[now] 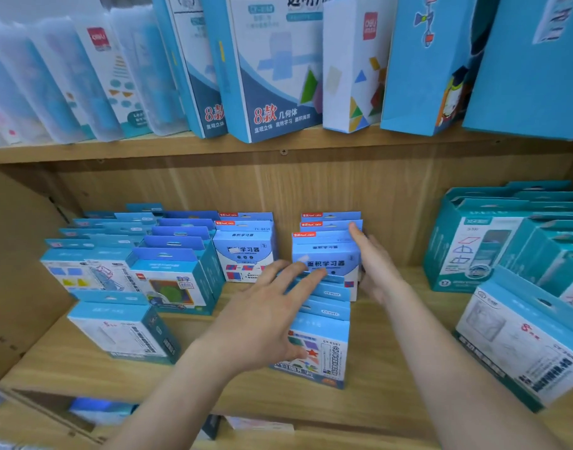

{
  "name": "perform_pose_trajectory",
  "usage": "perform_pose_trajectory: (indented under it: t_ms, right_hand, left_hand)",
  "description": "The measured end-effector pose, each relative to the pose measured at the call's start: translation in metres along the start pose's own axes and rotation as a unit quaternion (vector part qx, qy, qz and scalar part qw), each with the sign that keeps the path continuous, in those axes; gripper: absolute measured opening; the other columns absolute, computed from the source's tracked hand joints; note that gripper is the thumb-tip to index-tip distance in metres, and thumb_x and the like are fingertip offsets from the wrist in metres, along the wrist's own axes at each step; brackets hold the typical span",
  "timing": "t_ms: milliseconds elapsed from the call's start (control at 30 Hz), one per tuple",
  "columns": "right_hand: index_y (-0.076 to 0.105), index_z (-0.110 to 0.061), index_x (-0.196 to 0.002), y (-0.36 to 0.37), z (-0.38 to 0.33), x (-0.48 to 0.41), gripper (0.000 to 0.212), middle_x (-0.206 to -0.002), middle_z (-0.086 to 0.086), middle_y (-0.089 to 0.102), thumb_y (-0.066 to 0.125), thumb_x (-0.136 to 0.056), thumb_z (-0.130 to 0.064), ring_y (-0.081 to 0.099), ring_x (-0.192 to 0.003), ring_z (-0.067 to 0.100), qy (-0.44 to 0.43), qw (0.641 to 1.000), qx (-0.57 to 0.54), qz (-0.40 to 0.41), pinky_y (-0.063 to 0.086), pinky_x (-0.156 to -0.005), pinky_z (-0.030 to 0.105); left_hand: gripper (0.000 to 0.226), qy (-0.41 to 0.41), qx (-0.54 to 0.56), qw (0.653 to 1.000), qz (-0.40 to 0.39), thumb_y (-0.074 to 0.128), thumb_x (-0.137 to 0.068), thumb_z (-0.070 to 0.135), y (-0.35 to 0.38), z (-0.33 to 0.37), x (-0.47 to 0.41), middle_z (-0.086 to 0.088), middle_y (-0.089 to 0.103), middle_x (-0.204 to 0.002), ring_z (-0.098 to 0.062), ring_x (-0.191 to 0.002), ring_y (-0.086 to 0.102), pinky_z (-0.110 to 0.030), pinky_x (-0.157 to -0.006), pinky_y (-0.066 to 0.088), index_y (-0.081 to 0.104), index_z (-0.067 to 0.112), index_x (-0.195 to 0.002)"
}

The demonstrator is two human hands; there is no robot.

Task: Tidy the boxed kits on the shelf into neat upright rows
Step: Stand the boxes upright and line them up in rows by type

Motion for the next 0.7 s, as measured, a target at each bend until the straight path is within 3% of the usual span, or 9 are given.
perform_pose_trajectory:
  t_ms: [133,233,300,400,433,500,567,633,700]
  right_hand:
    - [0.066,-0.024,-0.115,0.018,0.004,0.001,0.059,-0.11,0.005,0.071,0.044,-0.084,-0.07,0.068,-0.102,0.024,0.047,0.997,-0.01,-0.058,0.048,-0.097,0.047]
    - [0.066,-0.023,-0.109,0.027,0.005,0.0,0.063,-0.11,0.008,0.071,0.031,-0.087,-0.071,0.068,-0.101,0.023,0.065,0.992,-0.033,-0.105,0.05,-0.094,0.044]
    - [0.065,-0.022,-0.106,0.033,0.003,0.004,0.065,-0.105,0.007,0.073,0.023,-0.089,-0.07,0.07,-0.097,0.02,0.071,0.985,-0.02,-0.156,0.054,-0.083,0.038]
    - [0.062,-0.021,-0.11,0.035,0.0,0.01,0.07,-0.104,0.004,0.073,0.018,-0.088,-0.071,0.07,-0.091,0.015,0.068,0.983,0.008,-0.168,0.056,-0.074,0.034]
    - [0.057,-0.019,-0.123,0.032,-0.001,0.013,0.078,-0.118,0.005,0.067,0.022,-0.084,-0.076,0.067,-0.101,0.014,0.057,0.984,0.022,-0.165,0.053,-0.084,0.037]
    - [0.028,-0.025,-0.148,0.014,0.001,0.028,0.109,-0.153,0.001,0.033,0.034,-0.062,-0.091,0.039,-0.135,0.014,0.016,0.98,0.057,-0.189,0.03,-0.111,0.049]
    - [0.017,-0.037,-0.15,-0.007,0.0,0.046,0.127,-0.158,-0.008,0.016,0.046,-0.042,-0.097,0.017,-0.144,0.011,-0.016,0.975,0.092,-0.204,0.012,-0.117,0.051]
    - [0.019,-0.047,-0.146,-0.019,0.003,0.069,0.12,-0.155,-0.016,0.019,0.061,-0.042,-0.09,0.015,-0.143,0.003,-0.027,0.961,0.135,-0.242,0.016,-0.117,0.042]
    - [0.006,-0.051,-0.145,-0.026,0.018,0.102,0.122,-0.152,-0.025,0.016,0.076,-0.049,-0.073,0.013,-0.14,-0.01,-0.05,0.927,0.202,-0.313,0.023,-0.112,0.022]
  left_hand:
    - [0.109,-0.002,-0.007,1.0,0.002,0.067,-0.075,0.058,0.0,0.0,0.002,0.012,-0.002,-0.155,-0.01,-0.141,-0.009,-0.037,-0.109,0.031,-0.015,0.04,-0.145]
    - [0.109,-0.006,-0.011,1.0,0.005,0.067,-0.075,0.058,-0.001,0.0,0.002,0.013,-0.001,-0.155,-0.012,-0.142,-0.007,-0.038,-0.11,0.029,-0.015,0.04,-0.145]
    - [0.109,-0.008,-0.01,1.0,0.003,0.067,-0.075,0.058,0.0,-0.001,0.001,0.013,-0.002,-0.155,-0.012,-0.142,-0.006,-0.039,-0.11,0.029,-0.015,0.04,-0.145]
    - [0.11,-0.004,-0.007,1.0,0.011,0.067,-0.074,0.059,0.0,-0.002,0.002,0.013,-0.003,-0.155,-0.012,-0.142,-0.007,-0.039,-0.11,0.03,-0.015,0.04,-0.145]
    - [0.11,-0.005,-0.003,1.0,0.01,0.068,-0.074,0.058,0.0,-0.002,0.002,0.013,-0.004,-0.155,-0.011,-0.142,-0.008,-0.039,-0.11,0.029,-0.015,0.04,-0.145]
    - [0.111,-0.014,0.01,1.0,0.009,0.068,-0.074,0.057,0.001,-0.004,0.003,0.016,-0.01,-0.155,-0.008,-0.141,-0.014,-0.036,-0.112,0.026,-0.015,0.04,-0.146]
    - [0.111,-0.031,0.039,0.999,0.019,0.069,-0.074,0.057,0.005,-0.007,0.007,0.019,-0.017,-0.154,-0.004,-0.14,-0.02,-0.03,-0.114,0.018,-0.013,0.042,-0.146]
    - [0.115,-0.065,0.115,0.989,0.059,0.075,-0.07,0.053,0.013,-0.01,0.016,0.024,-0.015,-0.152,0.001,-0.14,-0.016,-0.022,-0.113,0.009,-0.014,0.049,-0.142]
    - [0.124,-0.132,0.292,0.939,0.126,0.087,-0.061,0.036,0.025,-0.01,0.028,0.026,0.007,-0.151,0.01,-0.139,0.007,-0.014,-0.111,0.018,-0.007,0.052,-0.14]
Point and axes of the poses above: each hand's wrist, its own x-axis away from the middle knuckle, its own y-axis out of the palm, z = x × y, the point moved 3 cm from there along -x, towards the middle knuckle
